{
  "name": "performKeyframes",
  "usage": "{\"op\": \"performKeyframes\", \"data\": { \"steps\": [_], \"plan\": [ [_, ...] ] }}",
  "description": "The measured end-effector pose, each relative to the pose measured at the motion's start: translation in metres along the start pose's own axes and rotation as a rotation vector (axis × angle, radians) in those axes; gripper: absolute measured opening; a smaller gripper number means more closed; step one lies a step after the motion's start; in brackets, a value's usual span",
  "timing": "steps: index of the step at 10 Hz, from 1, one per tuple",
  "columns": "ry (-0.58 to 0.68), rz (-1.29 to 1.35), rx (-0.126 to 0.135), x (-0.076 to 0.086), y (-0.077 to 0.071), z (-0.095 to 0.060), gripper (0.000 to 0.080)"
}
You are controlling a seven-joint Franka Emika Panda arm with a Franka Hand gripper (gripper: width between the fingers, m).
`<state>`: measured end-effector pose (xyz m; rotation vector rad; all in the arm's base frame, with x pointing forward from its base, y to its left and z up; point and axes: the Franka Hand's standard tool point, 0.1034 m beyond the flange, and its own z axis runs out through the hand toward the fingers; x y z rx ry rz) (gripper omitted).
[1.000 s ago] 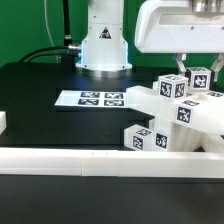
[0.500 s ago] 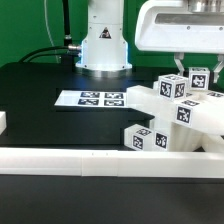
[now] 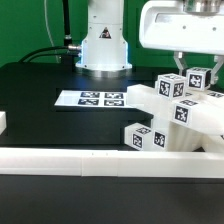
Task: Assemble chair
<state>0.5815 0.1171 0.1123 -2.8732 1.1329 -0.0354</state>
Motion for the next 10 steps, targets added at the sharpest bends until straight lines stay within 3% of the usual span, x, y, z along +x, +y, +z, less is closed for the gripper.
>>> {"op": "performKeyframes", "data": {
  "steps": [3,10],
  "plan": [
    [-0.003,0.308,0.042,-0.0008,-0.0033,0.0001,0.0282],
    [-0.06,0.755,0.061,-0.0068,-0.0076,0.0018,0.0282]
  ]
}}
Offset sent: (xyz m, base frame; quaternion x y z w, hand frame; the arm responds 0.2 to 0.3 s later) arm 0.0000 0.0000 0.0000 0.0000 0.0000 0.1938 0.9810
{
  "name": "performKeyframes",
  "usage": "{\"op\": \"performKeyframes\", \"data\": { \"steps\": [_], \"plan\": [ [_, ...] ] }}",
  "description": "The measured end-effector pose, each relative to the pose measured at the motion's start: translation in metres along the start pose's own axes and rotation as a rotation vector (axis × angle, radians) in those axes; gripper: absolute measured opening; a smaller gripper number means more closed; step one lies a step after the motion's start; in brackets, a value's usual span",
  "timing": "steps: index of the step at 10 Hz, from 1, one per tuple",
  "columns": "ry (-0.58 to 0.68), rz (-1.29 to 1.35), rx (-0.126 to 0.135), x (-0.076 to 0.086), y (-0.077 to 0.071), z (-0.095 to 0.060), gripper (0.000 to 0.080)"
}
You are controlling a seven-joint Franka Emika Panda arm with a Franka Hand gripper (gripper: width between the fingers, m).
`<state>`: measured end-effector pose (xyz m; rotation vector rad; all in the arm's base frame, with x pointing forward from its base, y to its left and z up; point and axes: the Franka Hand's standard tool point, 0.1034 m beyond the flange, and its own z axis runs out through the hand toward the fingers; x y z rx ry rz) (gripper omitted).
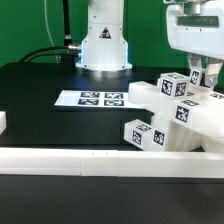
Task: Assemble chair
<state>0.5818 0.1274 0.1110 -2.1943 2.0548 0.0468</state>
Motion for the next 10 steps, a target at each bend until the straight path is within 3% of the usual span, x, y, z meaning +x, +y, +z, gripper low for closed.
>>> {"op": "performKeyframes", "data": {
  "steps": [2,3,4,5,9,10],
  "plan": [
    [0.0,-0.012,0.0,0.0,0.0001,0.0002,0.0291],
    [0.0,-0.058,-0.003,0.0005,0.0005,0.0003,0.0463],
    [0.0,-0.091,-0.006,0.0018,0.0002,-0.0002,0.0463],
    [-0.003,-0.116,-0.014,0.0014,0.0003,-0.0011,0.0609],
    [-0.003,-0.396,-0.014,0.0017,0.0005,-0.0002,0.0646],
    [0.002,-0.55,-0.035,0.0029,0.0037,0.0009,0.0649]
  ]
}}
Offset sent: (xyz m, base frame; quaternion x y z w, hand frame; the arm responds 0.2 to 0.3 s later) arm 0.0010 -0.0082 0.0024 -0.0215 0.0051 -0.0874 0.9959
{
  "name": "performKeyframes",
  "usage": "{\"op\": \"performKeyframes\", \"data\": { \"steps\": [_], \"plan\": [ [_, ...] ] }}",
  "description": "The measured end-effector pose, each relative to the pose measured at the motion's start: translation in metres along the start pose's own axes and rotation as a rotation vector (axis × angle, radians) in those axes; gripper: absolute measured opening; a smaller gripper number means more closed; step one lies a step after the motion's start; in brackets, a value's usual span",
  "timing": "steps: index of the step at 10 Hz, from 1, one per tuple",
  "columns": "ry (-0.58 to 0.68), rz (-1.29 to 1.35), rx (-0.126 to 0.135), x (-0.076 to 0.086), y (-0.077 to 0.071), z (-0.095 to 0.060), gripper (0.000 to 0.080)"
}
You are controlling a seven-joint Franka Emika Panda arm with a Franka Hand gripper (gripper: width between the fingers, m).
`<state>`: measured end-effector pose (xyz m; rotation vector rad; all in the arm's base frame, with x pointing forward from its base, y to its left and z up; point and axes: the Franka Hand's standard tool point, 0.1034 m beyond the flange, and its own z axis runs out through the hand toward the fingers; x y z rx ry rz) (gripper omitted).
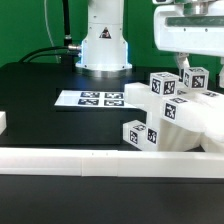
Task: Assemble chair
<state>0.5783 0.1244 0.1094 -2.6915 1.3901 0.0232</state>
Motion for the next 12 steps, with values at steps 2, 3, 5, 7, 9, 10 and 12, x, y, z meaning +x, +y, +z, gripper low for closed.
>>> {"op": "performKeyframes", "data": {
  "steps": [2,3,5,7,9,10,12],
  "plan": [
    [0.007,-0.225,-0.012,0.0019,0.0021,0.0002,0.0649],
    [0.015,-0.369,-0.021,0.0043,0.0021,-0.0011,0.0649],
    [0.018,-0.556,-0.026,0.0075,0.0027,-0.0018,0.0649],
    [0.027,-0.733,-0.041,0.0086,0.0024,-0.0025,0.0649],
    [0.042,-0.869,-0.067,0.0076,0.0017,-0.0026,0.0649],
    [0.042,-0.896,-0.067,0.0087,0.0024,-0.0021,0.0649],
    [0.042,-0.894,-0.067,0.0088,0.0025,-0.0021,0.0343]
  ]
}}
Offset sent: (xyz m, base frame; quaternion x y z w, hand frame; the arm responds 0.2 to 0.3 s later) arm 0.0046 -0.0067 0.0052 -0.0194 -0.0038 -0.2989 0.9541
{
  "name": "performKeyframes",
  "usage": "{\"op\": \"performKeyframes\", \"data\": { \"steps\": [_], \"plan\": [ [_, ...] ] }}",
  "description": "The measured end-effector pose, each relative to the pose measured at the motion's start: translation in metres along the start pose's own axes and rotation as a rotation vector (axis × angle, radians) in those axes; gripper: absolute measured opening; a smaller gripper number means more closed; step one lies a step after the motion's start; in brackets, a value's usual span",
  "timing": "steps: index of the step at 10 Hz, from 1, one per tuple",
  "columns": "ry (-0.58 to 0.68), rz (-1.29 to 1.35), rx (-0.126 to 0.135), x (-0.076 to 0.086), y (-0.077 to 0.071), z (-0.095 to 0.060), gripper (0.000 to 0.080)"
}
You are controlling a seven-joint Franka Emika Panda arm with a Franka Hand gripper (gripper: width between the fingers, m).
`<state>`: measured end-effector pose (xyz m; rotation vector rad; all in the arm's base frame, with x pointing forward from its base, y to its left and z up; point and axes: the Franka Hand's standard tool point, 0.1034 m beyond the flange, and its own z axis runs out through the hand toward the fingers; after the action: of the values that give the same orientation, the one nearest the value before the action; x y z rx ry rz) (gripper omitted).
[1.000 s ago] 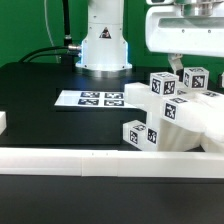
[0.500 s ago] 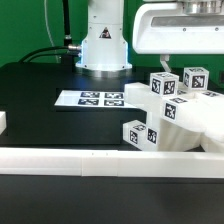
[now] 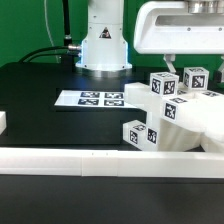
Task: Assemble chair
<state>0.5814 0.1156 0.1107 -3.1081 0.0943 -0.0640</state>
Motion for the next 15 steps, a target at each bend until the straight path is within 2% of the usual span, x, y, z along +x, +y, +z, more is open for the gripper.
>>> {"op": "performKeyframes", "data": {
  "steps": [1,2,5,8,11,15],
  "plan": [
    [0.0,0.0,0.0,0.0,0.0,0.0,0.0343],
    [0.0,0.016,0.001,0.0,-0.0001,0.0,0.0281],
    [0.0,0.077,0.003,0.0,-0.0003,0.0,0.0281],
    [-0.002,0.296,0.008,-0.0003,-0.0008,0.0,0.0281],
    [0.017,0.574,0.036,0.0002,-0.003,0.0003,0.0281],
    [0.021,0.909,0.057,0.0012,-0.0051,0.0001,0.0281]
  ]
}}
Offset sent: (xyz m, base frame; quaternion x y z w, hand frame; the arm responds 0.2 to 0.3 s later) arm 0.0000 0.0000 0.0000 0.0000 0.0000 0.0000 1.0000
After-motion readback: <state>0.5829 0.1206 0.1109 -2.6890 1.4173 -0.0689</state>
